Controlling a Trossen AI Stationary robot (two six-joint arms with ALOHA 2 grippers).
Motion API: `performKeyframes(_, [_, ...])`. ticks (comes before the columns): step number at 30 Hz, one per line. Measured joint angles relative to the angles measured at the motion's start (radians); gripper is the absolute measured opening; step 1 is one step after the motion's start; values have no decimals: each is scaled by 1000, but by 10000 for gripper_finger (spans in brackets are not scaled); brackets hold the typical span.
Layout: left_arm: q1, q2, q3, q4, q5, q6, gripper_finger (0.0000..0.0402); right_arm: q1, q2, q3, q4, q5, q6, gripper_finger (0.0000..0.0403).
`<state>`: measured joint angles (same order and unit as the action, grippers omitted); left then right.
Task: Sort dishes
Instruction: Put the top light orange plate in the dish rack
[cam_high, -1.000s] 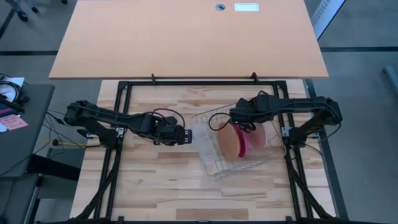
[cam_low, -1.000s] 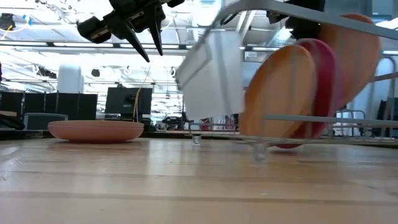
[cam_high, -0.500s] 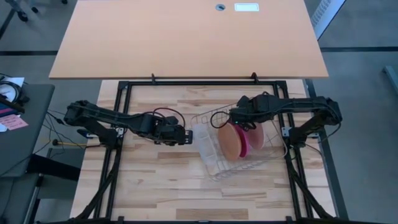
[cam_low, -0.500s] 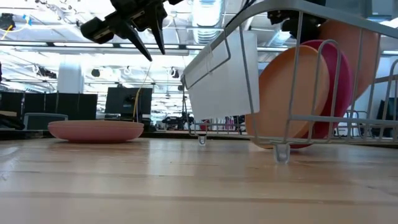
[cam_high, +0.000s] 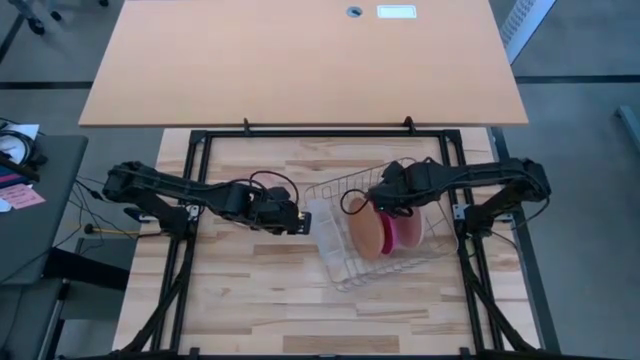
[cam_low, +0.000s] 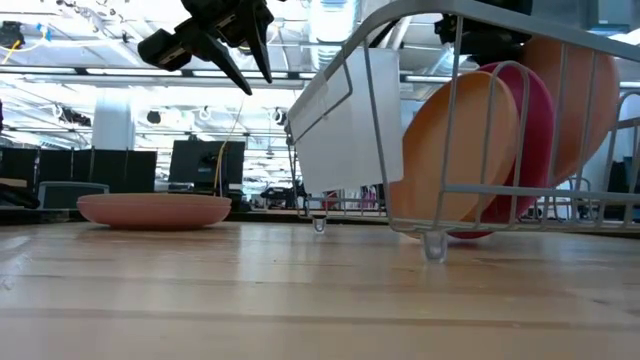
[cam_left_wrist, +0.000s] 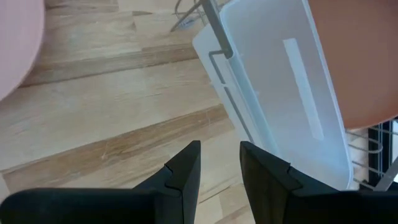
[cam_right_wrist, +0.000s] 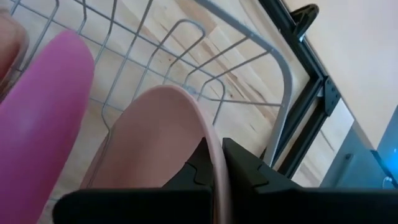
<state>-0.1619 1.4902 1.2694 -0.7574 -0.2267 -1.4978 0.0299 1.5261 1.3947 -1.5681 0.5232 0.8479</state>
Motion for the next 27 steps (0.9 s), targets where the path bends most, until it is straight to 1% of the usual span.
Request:
performKeyframes(4, [0,0,0,-1,16,24,107,20,0,-12,3,-1,41,20])
performKeyframes(17, [0,0,0,-14,38,60,107,13,1,-45,88,0,34,22])
performKeyframes(23, [0,0,0,-14,40,62,107,16,0,-44,102,-4,42,42])
performKeyframes(27, [0,0,0,-14,40,62,107,16,0,-44,119,-28,47,50])
